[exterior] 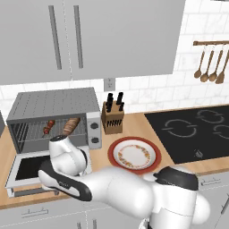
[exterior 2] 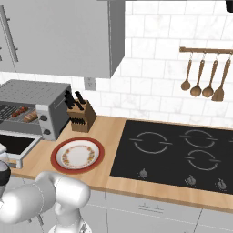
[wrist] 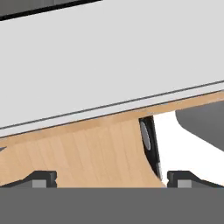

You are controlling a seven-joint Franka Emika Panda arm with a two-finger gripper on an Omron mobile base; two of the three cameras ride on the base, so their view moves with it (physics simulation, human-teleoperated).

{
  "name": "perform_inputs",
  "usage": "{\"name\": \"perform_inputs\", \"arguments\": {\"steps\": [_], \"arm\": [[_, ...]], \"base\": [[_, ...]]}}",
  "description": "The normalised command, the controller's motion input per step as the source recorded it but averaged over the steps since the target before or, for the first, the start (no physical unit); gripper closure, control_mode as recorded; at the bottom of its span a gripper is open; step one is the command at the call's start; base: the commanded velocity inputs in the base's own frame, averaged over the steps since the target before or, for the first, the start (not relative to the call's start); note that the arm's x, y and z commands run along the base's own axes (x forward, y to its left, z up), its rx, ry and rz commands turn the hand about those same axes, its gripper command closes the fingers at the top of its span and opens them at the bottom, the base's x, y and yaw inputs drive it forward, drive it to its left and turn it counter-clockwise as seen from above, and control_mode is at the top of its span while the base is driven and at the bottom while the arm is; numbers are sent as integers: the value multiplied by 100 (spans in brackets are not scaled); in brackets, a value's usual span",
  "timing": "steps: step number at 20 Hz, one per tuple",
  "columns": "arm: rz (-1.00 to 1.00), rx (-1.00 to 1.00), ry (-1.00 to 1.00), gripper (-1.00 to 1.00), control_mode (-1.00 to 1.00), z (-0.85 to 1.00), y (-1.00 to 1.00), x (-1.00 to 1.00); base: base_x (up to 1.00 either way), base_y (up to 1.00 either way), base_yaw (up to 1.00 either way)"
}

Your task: Pick up the kebab skewer and baguette bread, and place them inside the toaster oven. Close the toaster oven door and start by setting the timer.

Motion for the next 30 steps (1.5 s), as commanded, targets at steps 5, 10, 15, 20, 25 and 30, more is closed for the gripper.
{"name": "perform_inputs", "arguments": {"steps": [5, 10, 15, 20, 25, 30], "arm": [[13, 0, 0, -100, -100, -32, 0, 8], [4, 0, -2, -100, -100, -19, 0, 47], [2, 0, -3, -100, -100, -16, 0, 40], [1, 0, -4, -100, -100, -17, 0, 31], [1, 1, -5, -100, -100, -6, 0, 43], [1, 1, -2, -100, -100, -15, 0, 32]], "base": [[0, 0, 0], [0, 0, 0], [0, 0, 0], [0, 0, 0], [0, 0, 0], [0, 0, 0]]}}
